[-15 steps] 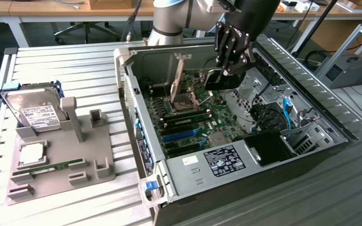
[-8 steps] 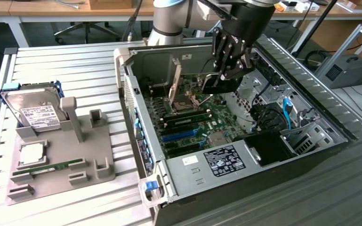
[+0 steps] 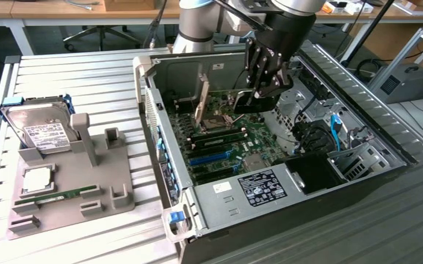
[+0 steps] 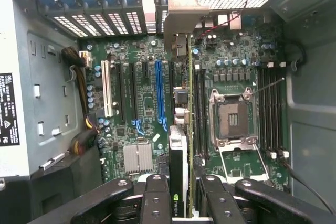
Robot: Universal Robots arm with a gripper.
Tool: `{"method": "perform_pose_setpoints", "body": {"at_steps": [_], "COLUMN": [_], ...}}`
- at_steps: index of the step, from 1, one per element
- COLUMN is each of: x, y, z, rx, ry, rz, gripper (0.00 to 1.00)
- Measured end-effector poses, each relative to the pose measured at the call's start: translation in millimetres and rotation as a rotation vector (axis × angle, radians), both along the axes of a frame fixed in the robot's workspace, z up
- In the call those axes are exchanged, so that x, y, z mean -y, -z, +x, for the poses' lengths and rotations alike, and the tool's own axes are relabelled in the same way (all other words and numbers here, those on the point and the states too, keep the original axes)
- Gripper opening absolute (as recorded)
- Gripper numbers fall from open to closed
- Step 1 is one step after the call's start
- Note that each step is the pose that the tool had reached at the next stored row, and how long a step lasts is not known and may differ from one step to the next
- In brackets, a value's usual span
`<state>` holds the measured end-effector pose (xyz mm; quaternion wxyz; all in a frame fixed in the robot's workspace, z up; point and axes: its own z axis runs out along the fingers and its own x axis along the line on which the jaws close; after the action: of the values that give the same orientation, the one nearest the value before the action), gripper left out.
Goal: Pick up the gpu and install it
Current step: 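Insert the gpu into the slot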
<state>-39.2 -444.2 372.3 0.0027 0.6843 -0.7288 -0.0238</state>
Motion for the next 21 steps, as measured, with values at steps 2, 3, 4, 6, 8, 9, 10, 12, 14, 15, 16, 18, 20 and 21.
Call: {"method": "perform_pose_setpoints", "body": {"at_steps": [2, 3, 4, 6, 8, 9, 10, 12, 14, 15, 16, 18, 20, 21], "x": [0.0, 0.0, 0.0, 0.0, 0.0, 0.0, 0.0, 0.0, 0.0, 0.0, 0.0, 0.0, 0.0, 0.0], "y": [0.9, 1.6, 2.2, 3.3, 4.8, 5.5, 6.4, 8.6, 11.3, 13.1, 14.3, 17.0, 19.9, 21.3], "z": [-0.1, -0.2, -0.3, -0.5, -0.6, -0.7, -0.8, -1.2, -1.7, -2.1, -2.2, -2.6, -3.0, -3.4], "rx": [-0.0001, 0.0, 0.0001, 0.0, 0.0, 0.0, 0.0, 0.0, 0.0, 0.0, 0.0, 0.0, 0.0, 0.0], "ry": [0.0, 0.0, 0.0, 0.0, 0.0, 0.0, 0.0, 0.0, 0.0, 0.0, 0.0, 0.0, 0.0, 0.0], "rz": [-0.0002, -0.0001, 0.0001, -0.0001, -0.0001, -0.0002, -0.0003, -0.0003, -0.0005, -0.0005, -0.0004, -0.0006, -0.0007, -0.0008], "gripper": [0.27, 0.27, 0.27, 0.27, 0.27, 0.27, 0.27, 0.27, 0.27, 0.27, 0.27, 0.27, 0.27, 0.27]}}
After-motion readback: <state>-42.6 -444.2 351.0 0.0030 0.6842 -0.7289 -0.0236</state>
